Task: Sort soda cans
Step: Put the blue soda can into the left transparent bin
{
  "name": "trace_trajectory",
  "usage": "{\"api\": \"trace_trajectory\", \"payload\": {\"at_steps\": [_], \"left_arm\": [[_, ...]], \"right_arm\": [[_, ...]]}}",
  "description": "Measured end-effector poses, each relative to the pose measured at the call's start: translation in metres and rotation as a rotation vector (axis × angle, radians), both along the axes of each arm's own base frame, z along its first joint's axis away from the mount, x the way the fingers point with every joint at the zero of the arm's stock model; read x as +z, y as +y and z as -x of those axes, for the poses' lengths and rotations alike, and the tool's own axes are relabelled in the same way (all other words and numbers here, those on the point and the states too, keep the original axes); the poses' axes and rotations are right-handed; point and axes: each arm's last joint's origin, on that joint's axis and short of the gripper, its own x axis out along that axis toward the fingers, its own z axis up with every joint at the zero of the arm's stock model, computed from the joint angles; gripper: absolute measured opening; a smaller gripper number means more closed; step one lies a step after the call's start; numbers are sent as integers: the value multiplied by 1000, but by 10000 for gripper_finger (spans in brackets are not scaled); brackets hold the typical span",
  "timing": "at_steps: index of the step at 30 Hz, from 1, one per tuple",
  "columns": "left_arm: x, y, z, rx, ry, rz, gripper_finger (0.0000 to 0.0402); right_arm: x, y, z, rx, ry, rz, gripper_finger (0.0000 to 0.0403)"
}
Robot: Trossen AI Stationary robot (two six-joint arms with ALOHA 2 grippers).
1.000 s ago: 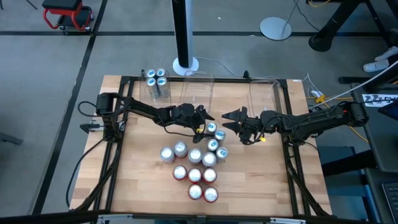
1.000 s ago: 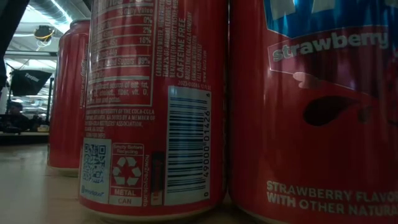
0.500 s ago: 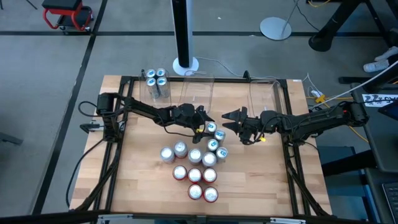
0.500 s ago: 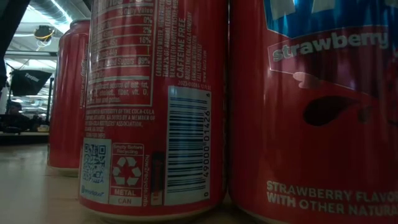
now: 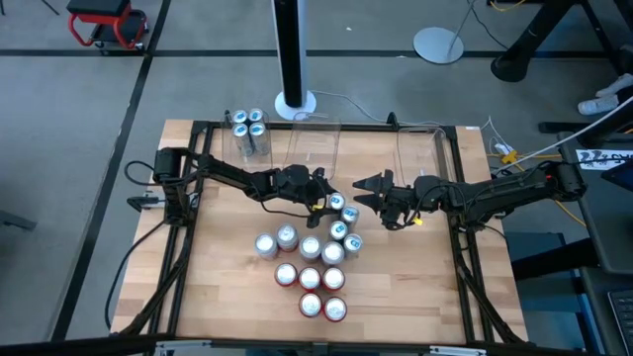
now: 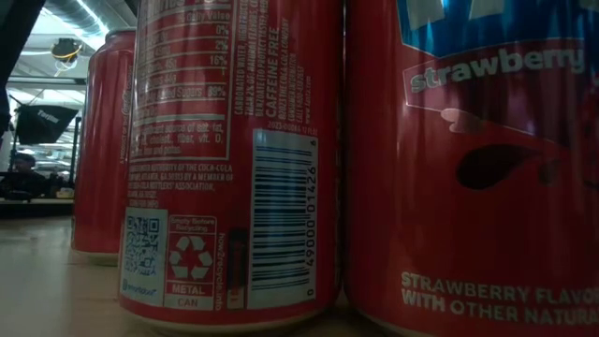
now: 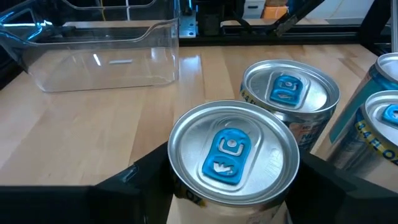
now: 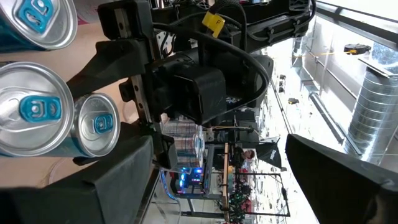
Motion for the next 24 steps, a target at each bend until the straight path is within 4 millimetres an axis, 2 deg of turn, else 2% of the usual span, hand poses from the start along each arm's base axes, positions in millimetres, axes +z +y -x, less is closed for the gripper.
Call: {"api": "trace_trajectory", "payload": {"at_steps": [9,16,24], "left_arm": [[8,-1,2,27,-8,26,233],[38,-6,15,98,-11,-28,235],[78,-10,41,250,-1,-121,234]], "right_arm": [[0,0,0,0,2,0,366],[-1,0,0,0,9,1,366],[-1,0,0,0,7,1,366]]}}
